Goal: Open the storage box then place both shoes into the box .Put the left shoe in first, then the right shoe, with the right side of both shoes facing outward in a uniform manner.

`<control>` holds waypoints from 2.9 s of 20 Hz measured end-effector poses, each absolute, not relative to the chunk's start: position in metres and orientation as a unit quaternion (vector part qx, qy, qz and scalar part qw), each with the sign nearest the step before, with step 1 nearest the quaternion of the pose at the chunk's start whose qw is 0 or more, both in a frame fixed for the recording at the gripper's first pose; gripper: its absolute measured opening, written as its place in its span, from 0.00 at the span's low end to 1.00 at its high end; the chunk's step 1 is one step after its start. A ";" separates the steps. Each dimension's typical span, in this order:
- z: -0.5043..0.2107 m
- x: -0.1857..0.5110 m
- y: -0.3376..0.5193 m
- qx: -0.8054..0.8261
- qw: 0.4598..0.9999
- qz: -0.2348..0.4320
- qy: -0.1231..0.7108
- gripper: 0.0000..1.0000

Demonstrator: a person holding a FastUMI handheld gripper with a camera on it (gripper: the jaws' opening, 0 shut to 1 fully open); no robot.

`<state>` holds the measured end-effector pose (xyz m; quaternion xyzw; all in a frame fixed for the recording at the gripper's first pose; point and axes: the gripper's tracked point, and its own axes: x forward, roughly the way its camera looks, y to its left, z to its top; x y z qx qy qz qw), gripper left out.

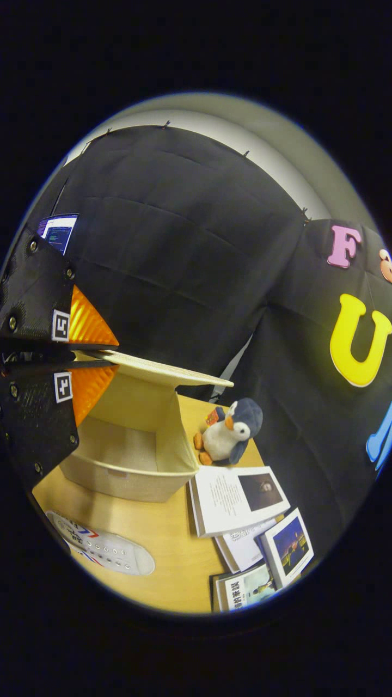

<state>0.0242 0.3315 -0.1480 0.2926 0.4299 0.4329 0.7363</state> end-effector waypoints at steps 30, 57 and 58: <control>-0.146 0.001 0.477 0.118 0.766 0.470 0.422 0.97; -0.279 0.030 0.151 0.093 0.831 0.221 0.502 0.96; -0.289 0.026 0.144 0.094 0.826 0.215 0.512 0.96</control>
